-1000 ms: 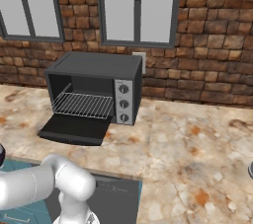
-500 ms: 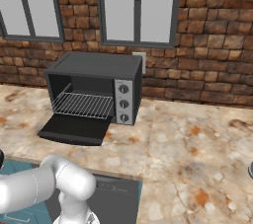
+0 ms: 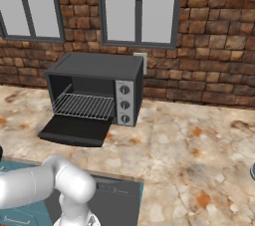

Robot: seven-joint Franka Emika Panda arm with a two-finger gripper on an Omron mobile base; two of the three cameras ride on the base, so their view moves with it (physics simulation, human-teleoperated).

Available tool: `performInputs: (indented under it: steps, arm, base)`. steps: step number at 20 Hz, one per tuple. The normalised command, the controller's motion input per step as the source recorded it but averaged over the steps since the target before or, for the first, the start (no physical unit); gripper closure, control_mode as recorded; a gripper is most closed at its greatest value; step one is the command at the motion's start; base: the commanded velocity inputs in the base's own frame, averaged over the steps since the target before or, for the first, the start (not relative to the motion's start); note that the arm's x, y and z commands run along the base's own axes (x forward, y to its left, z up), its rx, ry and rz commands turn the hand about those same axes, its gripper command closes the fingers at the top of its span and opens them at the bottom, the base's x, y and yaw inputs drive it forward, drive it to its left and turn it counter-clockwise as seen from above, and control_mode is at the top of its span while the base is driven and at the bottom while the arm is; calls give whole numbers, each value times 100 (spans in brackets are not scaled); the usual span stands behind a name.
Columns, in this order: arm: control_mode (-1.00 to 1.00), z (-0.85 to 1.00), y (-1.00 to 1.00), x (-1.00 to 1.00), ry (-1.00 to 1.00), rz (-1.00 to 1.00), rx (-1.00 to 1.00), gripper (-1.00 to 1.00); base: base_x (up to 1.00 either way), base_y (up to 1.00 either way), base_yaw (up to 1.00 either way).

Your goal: Pick up the bagel from the plate, place it on the toaster oven rack, close the door, and set the timer.

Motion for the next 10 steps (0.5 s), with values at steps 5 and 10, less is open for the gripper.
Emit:
performInputs:
  steps: [5,10]
  arm:
    - [-100,0,36,24,11,0,0,-100]
    - [-100,0,42,16,8,0,0,-100]
  base:
    - [0,0,0]
    - [0,0,0]
